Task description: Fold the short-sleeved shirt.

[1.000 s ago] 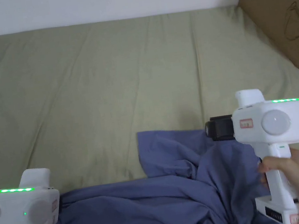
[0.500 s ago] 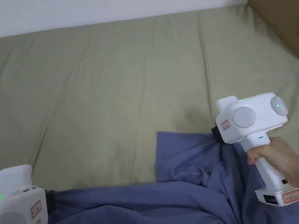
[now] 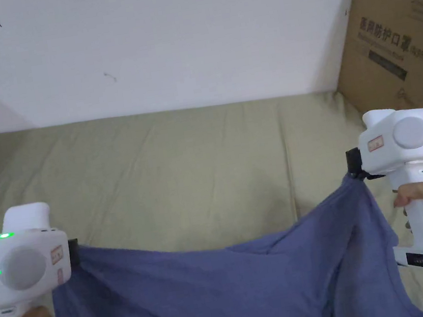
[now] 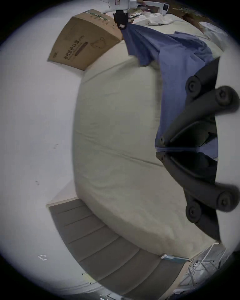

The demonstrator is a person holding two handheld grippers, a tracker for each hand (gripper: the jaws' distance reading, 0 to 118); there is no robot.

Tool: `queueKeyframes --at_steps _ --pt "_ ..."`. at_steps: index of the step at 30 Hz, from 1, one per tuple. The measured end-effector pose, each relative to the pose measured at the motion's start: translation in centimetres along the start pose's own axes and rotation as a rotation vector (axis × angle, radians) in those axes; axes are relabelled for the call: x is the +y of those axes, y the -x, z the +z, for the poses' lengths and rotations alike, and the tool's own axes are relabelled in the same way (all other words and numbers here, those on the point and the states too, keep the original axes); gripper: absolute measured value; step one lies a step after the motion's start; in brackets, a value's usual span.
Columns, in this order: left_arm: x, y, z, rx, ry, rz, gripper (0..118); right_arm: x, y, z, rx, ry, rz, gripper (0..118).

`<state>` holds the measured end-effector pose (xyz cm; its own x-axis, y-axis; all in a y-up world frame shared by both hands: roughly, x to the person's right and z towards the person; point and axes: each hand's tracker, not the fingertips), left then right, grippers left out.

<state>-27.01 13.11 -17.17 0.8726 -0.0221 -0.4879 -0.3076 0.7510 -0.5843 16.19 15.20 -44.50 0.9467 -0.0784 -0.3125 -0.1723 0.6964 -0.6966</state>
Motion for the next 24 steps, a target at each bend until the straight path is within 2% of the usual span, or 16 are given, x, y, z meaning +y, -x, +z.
queueKeyframes --at_steps 5,8,9,12,16,20,22,23,24 --pt "6.2 1.2 3.8 0.014 -0.113 0.016 3 5.8 -3.8 7.5 -0.040 -0.167 -0.123 2" --pt "10.3 1.2 5.9 0.009 -0.167 0.001 3 9.4 -5.0 11.9 0.022 -0.237 -0.198 2" --pt "11.6 1.0 6.6 -0.009 -0.185 -0.014 3 10.5 -5.1 13.0 0.039 -0.254 -0.199 2" --pt "15.6 0.4 8.3 0.021 -0.265 -0.062 3 14.2 -4.4 15.9 -0.020 -0.343 -0.140 2" --pt "21.4 0.0 9.2 0.054 -0.345 -0.039 3 19.3 -2.2 18.4 -0.027 -0.422 -0.150 2" --pt "27.1 -0.1 9.5 0.079 -0.424 -0.020 3 24.3 -0.1 18.9 -0.093 -0.493 -0.109 2" --pt "30.0 0.1 9.7 0.080 -0.455 -0.019 3 26.8 0.4 19.4 -0.083 -0.524 -0.135 2" --pt "31.5 0.3 10.1 0.094 -0.485 0.013 3 28.1 0.6 20.0 -0.067 -0.578 -0.174 2" --pt "32.9 0.5 10.3 0.077 -0.521 0.018 3 29.1 0.9 20.9 -0.037 -0.607 -0.172 2"
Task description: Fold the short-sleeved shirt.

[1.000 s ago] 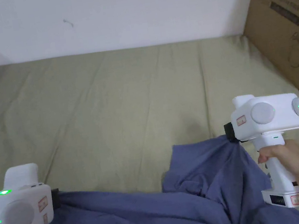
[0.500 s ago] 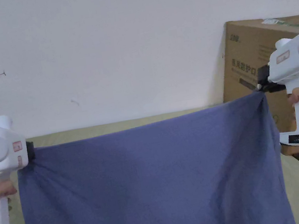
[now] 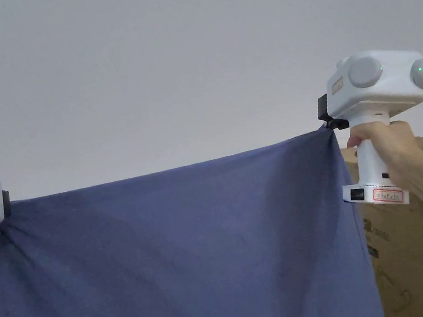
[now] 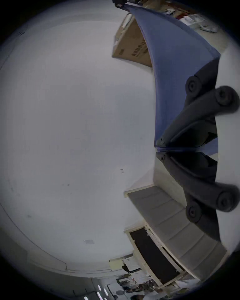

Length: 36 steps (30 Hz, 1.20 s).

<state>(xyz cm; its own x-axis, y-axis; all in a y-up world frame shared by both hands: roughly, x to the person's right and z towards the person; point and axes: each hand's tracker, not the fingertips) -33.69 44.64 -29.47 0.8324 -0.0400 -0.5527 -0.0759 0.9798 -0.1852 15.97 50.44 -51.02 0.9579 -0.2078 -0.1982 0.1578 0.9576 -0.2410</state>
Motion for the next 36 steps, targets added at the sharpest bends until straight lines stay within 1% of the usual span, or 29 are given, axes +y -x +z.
queueKeyframes --at_steps 1,2,3,4,6,10,13,15,17,19,20,21,22,25,27,28,31,32,34,35,36 --pt "0.9 0.2 0.1 0.020 -0.034 0.008 3 1.0 0.5 0.2 0.013 -0.023 0.009 2" --pt "2.1 0.5 0.1 0.025 -0.080 0.024 3 2.1 1.1 0.4 -0.017 -0.051 0.068 2" --pt "2.9 0.7 0.2 0.009 -0.116 0.007 3 2.7 1.6 0.8 -0.027 -0.066 0.094 2" --pt "3.5 0.9 0.3 0.035 -0.143 0.017 3 3.3 2.0 1.4 -0.032 -0.107 0.095 2" --pt "3.9 1.0 0.4 0.035 -0.157 0.008 3 3.9 2.4 2.2 -0.003 -0.114 0.061 2" --pt "1.6 1.0 -1.4 0.051 -0.142 0.001 3 1.8 2.8 1.2 -0.003 -0.084 0.082 2" --pt "-3.0 0.3 -4.2 0.061 -0.077 -0.008 3 -2.8 2.4 -1.0 -0.005 0.019 0.087 2" --pt "-7.6 -0.5 -6.9 0.066 0.006 -0.021 3 -6.5 1.5 -4.5 -0.024 0.105 0.086 2" --pt "-12.5 -1.5 -9.6 0.081 0.133 -0.059 3 -11.0 0.8 -7.3 -0.039 0.194 0.102 2" --pt "-18.0 -2.4 -12.2 0.052 0.230 -0.095 3 -15.7 -0.1 -10.8 -0.056 0.290 0.126 2" --pt "-21.1 -3.3 -13.2 0.070 0.297 -0.119 3 -18.6 -0.5 -12.5 -0.081 0.341 0.133 2" --pt "-23.6 -3.7 -14.3 0.068 0.343 -0.138 3 -20.9 -0.9 -13.9 -0.085 0.387 0.143 2" --pt "-26.6 -4.1 -15.4 0.062 0.399 -0.141 3 -23.9 -1.4 -15.4 -0.095 0.444 0.164 2" --pt "-34.1 -5.0 -17.5 0.049 0.527 -0.094 3 -32.0 -3.2 -19.2 -0.130 0.595 0.182 2" --pt "-38.4 -5.2 -18.5 0.044 0.610 -0.078 3 -36.8 -4.4 -20.6 -0.131 0.696 0.159 2" --pt "-40.1 -5.2 -18.7 0.046 0.653 -0.083 3 -39.1 -5.0 -20.9 -0.132 0.727 0.131 2" --pt "-43.4 -4.9 -17.9 0.051 0.667 -0.126 3 -44.1 -6.6 -21.0 -0.177 0.807 0.154 2" --pt "-44.0 -4.2 -18.1 0.034 0.666 -0.119 3 -45.3 -7.2 -20.5 -0.162 0.805 0.134 2" --pt "-44.4 -3.4 -17.7 0.030 0.686 -0.119 3 -46.6 -8.5 -19.5 -0.177 0.829 0.072 2" --pt "-44.4 -2.8 -17.0 0.015 0.682 -0.096 3 -47.0 -9.1 -17.9 -0.134 0.811 -0.005 2" --pt "-44.1 -2.4 -15.9 0.003 0.676 -0.085 3 -47.5 -9.6 -17.0 -0.132 0.829 -0.031 2"
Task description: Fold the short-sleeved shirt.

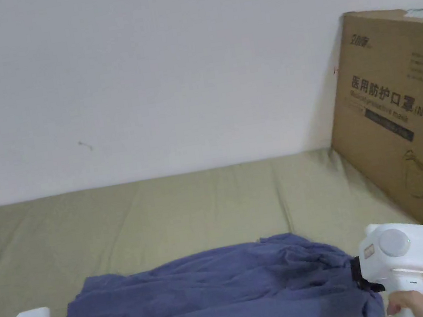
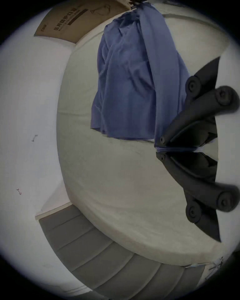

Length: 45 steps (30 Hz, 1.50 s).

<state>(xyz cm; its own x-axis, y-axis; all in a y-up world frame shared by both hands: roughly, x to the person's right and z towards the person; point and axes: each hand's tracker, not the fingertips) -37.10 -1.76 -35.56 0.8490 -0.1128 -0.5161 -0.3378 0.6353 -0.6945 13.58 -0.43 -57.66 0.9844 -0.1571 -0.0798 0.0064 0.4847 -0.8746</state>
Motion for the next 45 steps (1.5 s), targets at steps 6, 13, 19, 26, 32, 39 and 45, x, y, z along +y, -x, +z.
queueKeyframes --at_steps 6,13,19,26,32,39,45 --pt "-5.2 0.9 7.5 -0.012 -0.081 -0.136 3 -7.9 -3.4 4.7 -0.016 0.001 0.038 2" --pt "-16.5 3.9 16.7 0.022 -0.136 -0.207 3 -20.3 -7.0 12.6 -0.016 -0.027 0.085 2" --pt "-26.1 7.3 21.1 0.027 -0.097 -0.226 3 -29.7 -9.5 16.9 -0.015 -0.008 0.131 2" --pt "-31.8 7.7 24.9 0.014 -0.075 -0.237 3 -34.7 -11.1 19.4 -0.028 -0.009 0.094 2" --pt "-31.4 8.2 26.9 -0.013 -0.089 -0.156 3 -34.9 -12.1 20.2 -0.033 -0.018 0.102 2" --pt "-31.5 8.1 27.4 -0.035 -0.030 -0.117 86 -34.5 -11.2 20.3 -0.058 -0.032 0.164 57" --pt "-31.5 9.4 29.8 -0.117 -0.027 -0.010 106 -34.5 -10.9 21.8 -0.062 -0.069 0.203 72"
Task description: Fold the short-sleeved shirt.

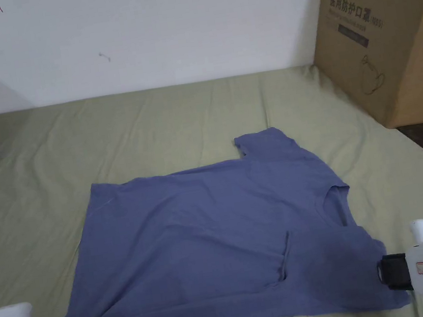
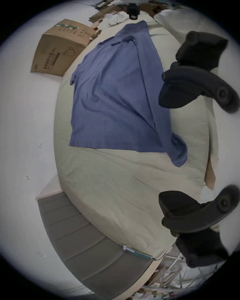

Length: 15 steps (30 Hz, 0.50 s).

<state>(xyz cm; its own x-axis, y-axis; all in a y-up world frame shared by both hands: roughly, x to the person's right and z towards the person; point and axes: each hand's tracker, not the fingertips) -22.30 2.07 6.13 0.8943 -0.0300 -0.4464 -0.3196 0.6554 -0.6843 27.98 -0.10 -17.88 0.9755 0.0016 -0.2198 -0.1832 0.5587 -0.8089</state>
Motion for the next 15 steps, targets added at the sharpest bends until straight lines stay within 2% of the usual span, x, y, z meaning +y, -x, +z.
queueKeyframes --at_steps 1,2,3,4,5,6,11,12,13,14,15 --pt "0.0 0.2 0.6 -0.022 -0.009 0.031 104 -0.1 0.1 0.3 0.008 -0.006 0.007 72" --pt "-0.1 0.4 1.1 -0.035 -0.020 0.068 89 -0.2 0.3 0.8 0.020 -0.014 0.012 72" --pt "-0.1 0.4 1.4 -0.035 -0.005 0.093 63 -0.4 0.6 1.1 0.035 -0.023 0.015 67" --pt "-0.3 0.5 1.4 -0.035 0.008 0.099 28 -0.6 0.9 1.4 0.039 -0.025 0.016 52" --pt "-0.8 0.5 1.6 -0.023 0.003 0.101 0 -0.9 1.2 1.3 0.029 -0.024 0.011 9" --pt "-1.3 0.5 1.7 -0.053 0.019 0.111 0 -1.3 1.4 1.3 0.028 -0.022 0.005 0" --pt "-2.5 0.9 1.3 -0.022 0.024 0.131 0 -2.5 2.7 1.4 0.039 0.012 0.044 0" --pt "-2.5 1.1 1.1 -0.004 0.014 0.136 3 -2.6 2.8 1.4 0.035 0.014 0.047 0" --pt "-2.3 1.3 0.9 -0.006 0.023 0.139 19 -2.6 2.8 1.3 0.028 0.018 0.043 0" --pt "-2.1 1.5 0.7 -0.005 0.035 0.149 50 -2.6 2.9 1.4 0.026 0.025 0.035 0" --pt "-1.7 1.7 0.3 -0.017 0.040 0.161 69 -2.6 2.9 1.4 0.031 0.030 0.024 0"
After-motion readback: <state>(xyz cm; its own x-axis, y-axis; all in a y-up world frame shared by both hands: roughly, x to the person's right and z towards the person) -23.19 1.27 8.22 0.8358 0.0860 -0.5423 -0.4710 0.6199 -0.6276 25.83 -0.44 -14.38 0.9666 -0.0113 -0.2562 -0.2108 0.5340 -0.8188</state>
